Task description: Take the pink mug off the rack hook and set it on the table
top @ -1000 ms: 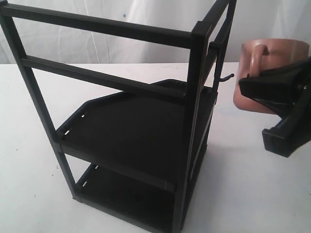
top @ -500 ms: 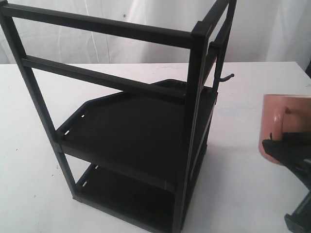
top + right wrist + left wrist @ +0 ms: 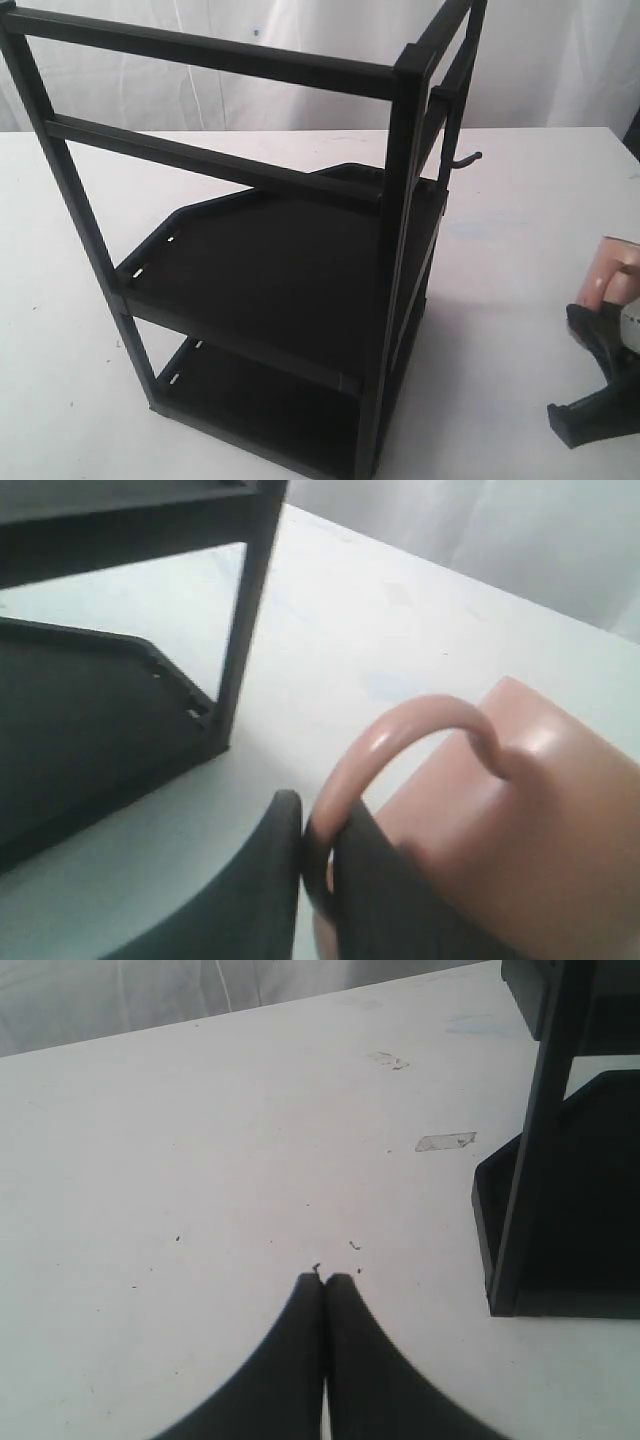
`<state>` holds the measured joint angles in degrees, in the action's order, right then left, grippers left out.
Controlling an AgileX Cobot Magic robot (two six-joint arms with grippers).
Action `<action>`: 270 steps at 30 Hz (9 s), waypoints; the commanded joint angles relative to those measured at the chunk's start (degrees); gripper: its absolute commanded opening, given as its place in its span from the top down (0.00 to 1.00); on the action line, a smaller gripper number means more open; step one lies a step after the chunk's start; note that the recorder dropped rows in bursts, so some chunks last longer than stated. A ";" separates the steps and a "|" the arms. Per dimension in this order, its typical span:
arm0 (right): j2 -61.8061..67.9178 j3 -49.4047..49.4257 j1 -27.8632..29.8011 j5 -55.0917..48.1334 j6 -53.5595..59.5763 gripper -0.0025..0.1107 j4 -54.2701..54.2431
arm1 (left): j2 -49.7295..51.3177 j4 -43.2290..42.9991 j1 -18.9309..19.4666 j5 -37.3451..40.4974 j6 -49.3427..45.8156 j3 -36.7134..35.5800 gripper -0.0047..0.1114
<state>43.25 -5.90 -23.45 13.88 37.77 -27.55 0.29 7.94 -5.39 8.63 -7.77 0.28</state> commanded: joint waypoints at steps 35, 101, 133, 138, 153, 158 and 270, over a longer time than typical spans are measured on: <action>48.83 1.38 0.10 44.16 -10.61 0.98 24.58 | -0.29 0.34 0.11 -0.04 0.10 -0.28 0.96; 45.57 1.90 0.10 32.43 -18.63 0.72 11.66 | -0.29 0.34 0.11 -0.04 0.10 -0.28 0.96; 14.90 5.90 0.10 3.66 -26.60 0.64 2.53 | -0.29 0.34 0.11 -0.04 0.10 -0.28 0.96; 5.49 5.90 0.10 -3.06 -26.60 0.82 2.87 | -0.29 0.34 0.11 -0.04 0.10 -0.28 0.96; -17.60 5.73 0.10 0.64 -29.14 0.98 2.08 | -0.29 0.34 0.11 -0.04 0.10 -0.28 0.96; -17.78 5.73 0.10 0.43 -30.09 0.98 2.08 | -0.29 0.34 0.11 -0.04 0.10 -0.28 0.96; -41.93 5.90 14.94 -23.90 -35.09 0.98 23.30 | -0.29 0.34 0.11 -0.04 0.10 -0.28 0.96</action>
<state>1.58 -0.29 -8.96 -10.26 2.95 -4.22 0.29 7.94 -5.39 8.63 -7.77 0.28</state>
